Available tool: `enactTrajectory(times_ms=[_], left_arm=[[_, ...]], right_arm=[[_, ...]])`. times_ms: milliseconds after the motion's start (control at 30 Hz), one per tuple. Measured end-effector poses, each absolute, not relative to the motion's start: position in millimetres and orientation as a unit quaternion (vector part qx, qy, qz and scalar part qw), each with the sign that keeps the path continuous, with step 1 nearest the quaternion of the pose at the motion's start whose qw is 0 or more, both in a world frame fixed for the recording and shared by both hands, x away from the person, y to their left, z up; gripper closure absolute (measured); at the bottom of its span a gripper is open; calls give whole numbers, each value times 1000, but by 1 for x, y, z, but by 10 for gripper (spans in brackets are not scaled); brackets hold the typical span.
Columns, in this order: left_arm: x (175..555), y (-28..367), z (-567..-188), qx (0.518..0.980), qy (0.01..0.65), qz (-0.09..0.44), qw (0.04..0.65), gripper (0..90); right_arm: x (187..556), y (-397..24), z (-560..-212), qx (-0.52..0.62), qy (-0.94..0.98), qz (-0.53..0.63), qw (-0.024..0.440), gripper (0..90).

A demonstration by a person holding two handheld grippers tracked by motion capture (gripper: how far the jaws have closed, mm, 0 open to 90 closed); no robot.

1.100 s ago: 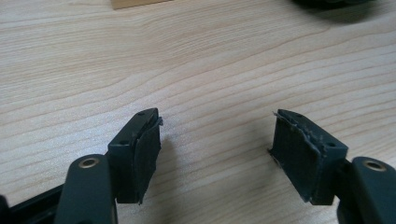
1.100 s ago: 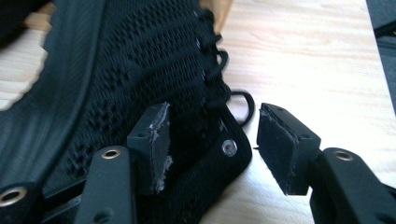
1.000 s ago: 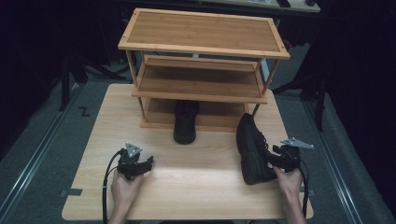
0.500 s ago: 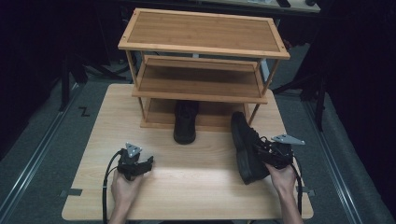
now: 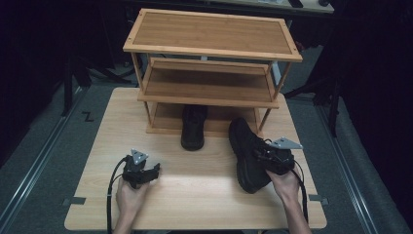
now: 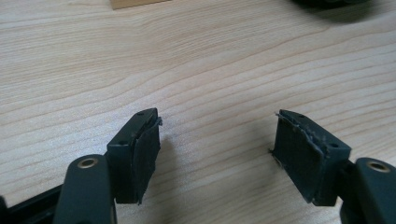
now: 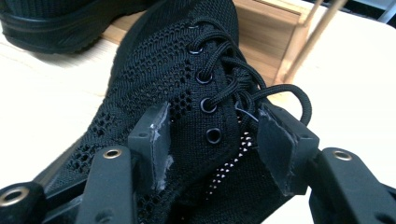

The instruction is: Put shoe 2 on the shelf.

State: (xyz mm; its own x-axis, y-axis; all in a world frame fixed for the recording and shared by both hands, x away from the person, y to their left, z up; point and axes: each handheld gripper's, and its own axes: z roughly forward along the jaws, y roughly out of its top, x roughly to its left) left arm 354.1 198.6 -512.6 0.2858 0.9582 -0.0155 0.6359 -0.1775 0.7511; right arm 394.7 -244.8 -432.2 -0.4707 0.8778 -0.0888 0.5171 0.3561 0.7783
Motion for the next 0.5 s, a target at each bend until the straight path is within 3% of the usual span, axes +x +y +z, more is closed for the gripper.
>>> enactTrajectory(times_ms=[167,500], left_arm=[[353,198,-513,728,547,240,336,304],[353,198,-513,730,546,241,334,303]], right_arm=[[392,-220,-430,434,791,334,274,447],[393,-193,-435,424,798,344,257,420]])
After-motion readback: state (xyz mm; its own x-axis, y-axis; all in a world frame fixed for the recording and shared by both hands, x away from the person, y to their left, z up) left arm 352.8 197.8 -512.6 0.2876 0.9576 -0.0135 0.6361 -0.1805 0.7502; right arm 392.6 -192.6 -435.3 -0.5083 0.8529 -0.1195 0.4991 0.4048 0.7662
